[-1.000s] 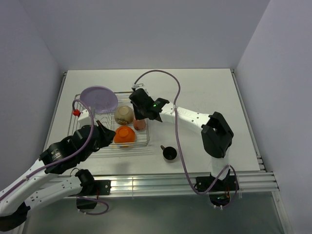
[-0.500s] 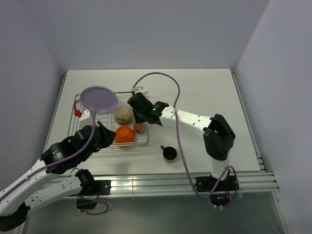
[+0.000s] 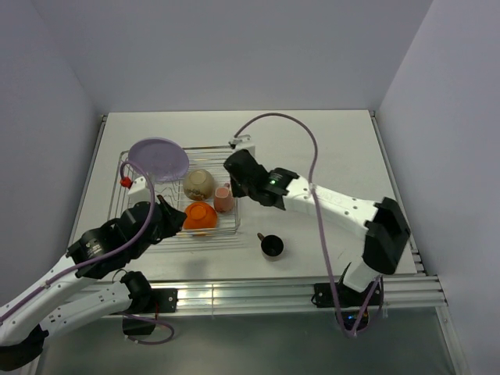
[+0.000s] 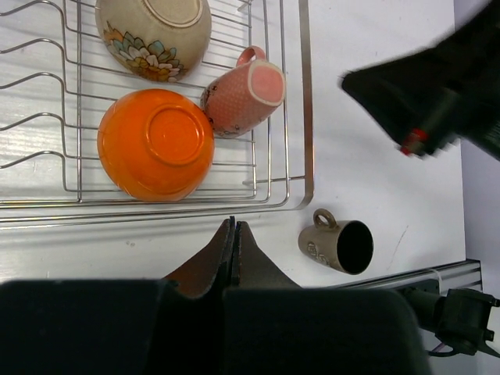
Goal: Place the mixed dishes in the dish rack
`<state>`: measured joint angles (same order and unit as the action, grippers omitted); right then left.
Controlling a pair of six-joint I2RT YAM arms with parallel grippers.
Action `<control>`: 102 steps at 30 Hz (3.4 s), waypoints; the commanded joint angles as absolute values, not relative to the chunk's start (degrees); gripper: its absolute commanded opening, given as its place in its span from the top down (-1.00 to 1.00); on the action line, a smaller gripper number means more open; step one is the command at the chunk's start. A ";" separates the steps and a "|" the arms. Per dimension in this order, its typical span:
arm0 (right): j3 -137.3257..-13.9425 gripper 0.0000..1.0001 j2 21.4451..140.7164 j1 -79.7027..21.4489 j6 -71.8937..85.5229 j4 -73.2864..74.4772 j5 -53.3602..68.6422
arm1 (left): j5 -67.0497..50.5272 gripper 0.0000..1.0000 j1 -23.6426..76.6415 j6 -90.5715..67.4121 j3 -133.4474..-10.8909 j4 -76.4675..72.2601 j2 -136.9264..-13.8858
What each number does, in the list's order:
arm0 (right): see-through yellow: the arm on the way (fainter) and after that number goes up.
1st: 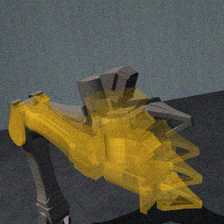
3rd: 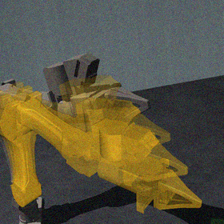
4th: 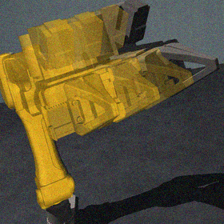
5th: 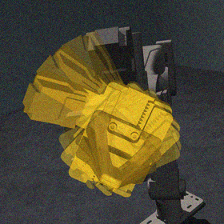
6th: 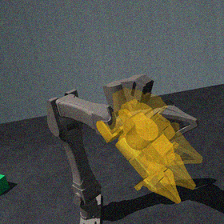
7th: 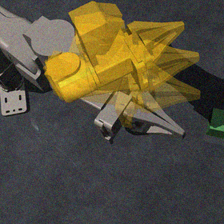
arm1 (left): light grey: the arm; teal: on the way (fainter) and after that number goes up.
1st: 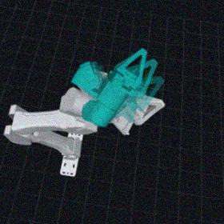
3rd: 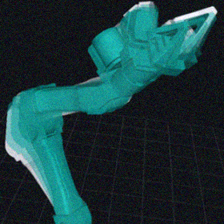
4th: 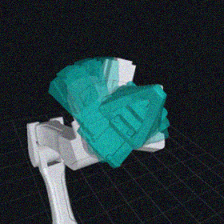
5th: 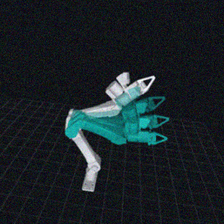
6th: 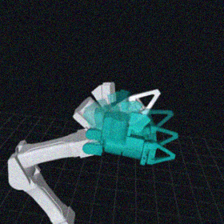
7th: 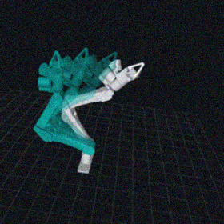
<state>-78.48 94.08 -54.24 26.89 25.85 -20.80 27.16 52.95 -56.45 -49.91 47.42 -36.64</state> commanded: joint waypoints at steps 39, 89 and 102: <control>-34.89 1.00 58.89 -58.71 48.96 30.14 -15.47 | 15.65 -0.63 52.82 -54.76 -46.41 32.79 -44.30; -60.20 1.00 69.52 -99.75 86.11 77.34 -73.47 | -7.47 -0.40 60.03 -91.67 -29.79 -9.14 -51.50; -60.30 1.00 70.93 -104.06 84.99 77.78 -75.50 | -7.21 -0.14 60.03 -94.66 -29.53 -11.51 -51.33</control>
